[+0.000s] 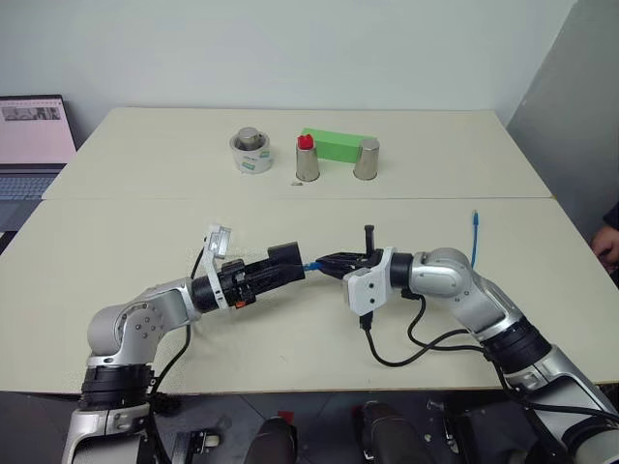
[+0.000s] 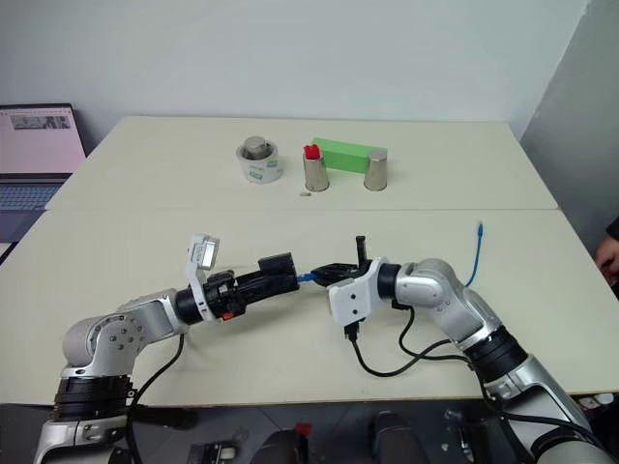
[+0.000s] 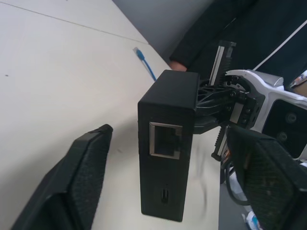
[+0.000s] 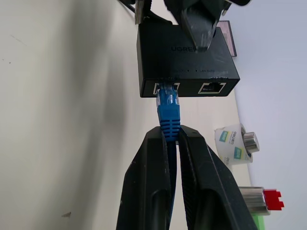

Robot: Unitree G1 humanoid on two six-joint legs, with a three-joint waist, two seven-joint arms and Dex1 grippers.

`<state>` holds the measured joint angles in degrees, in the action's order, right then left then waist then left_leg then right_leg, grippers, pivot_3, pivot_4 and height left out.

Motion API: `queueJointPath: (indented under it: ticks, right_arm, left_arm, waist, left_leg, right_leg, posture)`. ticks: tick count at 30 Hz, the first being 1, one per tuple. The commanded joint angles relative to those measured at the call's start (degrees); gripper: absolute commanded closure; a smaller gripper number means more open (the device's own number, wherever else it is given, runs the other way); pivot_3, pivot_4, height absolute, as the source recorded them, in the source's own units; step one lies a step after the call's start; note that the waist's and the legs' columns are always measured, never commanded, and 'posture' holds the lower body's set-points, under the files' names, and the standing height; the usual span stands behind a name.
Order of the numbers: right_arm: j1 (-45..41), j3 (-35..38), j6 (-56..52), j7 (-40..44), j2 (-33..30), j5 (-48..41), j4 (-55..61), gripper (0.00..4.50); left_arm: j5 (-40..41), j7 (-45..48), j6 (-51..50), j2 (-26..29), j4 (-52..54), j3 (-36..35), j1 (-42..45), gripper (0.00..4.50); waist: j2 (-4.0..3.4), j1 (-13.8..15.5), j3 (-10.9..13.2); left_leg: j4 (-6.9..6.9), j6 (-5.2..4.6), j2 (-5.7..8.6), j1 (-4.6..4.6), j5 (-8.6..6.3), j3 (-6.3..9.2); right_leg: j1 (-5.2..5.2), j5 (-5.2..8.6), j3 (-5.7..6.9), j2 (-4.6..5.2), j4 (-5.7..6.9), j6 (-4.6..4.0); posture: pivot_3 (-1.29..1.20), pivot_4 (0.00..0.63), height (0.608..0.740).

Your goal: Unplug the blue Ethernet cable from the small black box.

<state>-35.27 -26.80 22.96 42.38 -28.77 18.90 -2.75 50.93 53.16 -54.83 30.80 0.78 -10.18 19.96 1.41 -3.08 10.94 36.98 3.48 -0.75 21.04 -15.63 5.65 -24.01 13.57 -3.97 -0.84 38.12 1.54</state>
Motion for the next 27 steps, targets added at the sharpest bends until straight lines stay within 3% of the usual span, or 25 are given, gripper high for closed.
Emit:
queueJointPath:
  ticks: [1,12,18,19,23,27]
  right_arm:
    - [-0.34,2.01,0.54,-0.3,0.03,-0.93,1.79,4.46]
    - [0.17,3.66,1.89,-2.13,-0.37,-0.25,1.72,4.47]
    - [-0.14,2.92,3.67,-2.74,-0.21,0.81,1.06,4.47]
    - [-0.23,2.82,4.05,-2.67,-0.19,0.75,0.76,3.77]
    - [0.07,3.44,2.85,-0.64,-0.81,-1.16,1.13,2.8]
    - [6.18,6.77,-19.14,12.17,-4.4,-20.5,12.4,1.9]
  left_arm:
    - [1.68,0.86,-0.67,-0.01,0.18,-0.99,0.79,1.46]
    - [3.74,0.52,-3.07,0.14,-1.17,-2.14,1.57,3.72]
    - [2.41,2.12,-2.46,0.35,-0.99,-0.16,1.53,3.72]
    - [2.18,2.55,-2.34,0.52,-0.92,0.03,1.46,3.72]
    - [0.64,5.28,-1.35,2.23,-0.55,1.44,1.43,3.72]
    - [-3.45,9.89,2.86,4.47,-1.98,4.69,3.36,3.72]
  waist:
    - [0.0,-0.01,0.0]
    - [0.0,-0.02,0.0]
    - [0.0,-0.02,0.0]
    - [0.0,-0.03,0.0]
    - [0.0,-0.03,0.0]
    - [0.0,0.3,0.0]
  left_leg:
    - [0.0,0.0,0.0,0.0,0.0,0.01]
    - [0.0,0.0,0.0,0.0,0.0,0.0]
    - [0.0,0.0,0.0,-0.01,0.0,0.0]
    - [0.0,0.0,0.0,-0.01,0.0,0.0]
    - [0.0,0.0,0.01,0.0,0.0,0.0]
    - [-0.01,0.0,0.01,0.01,0.0,0.03]
  right_leg:
    - [0.0,0.0,0.01,0.0,0.0,0.0]
    - [0.01,0.0,-0.01,0.0,0.0,0.01]
    - [0.0,0.01,0.0,0.0,0.01,0.01]
    - [0.0,0.01,-0.01,0.0,0.01,0.01]
    - [0.0,0.01,-0.01,0.0,0.0,0.01]
    - [0.01,0.01,0.0,0.0,-0.01,0.0]
  posture:
    - [0.0,0.15,0.74]
    - [0.0,0.15,0.74]
    - [0.0,0.15,0.74]
    - [0.0,0.15,0.74]
    - [0.0,0.15,0.74]
    - [0.0,0.15,0.74]
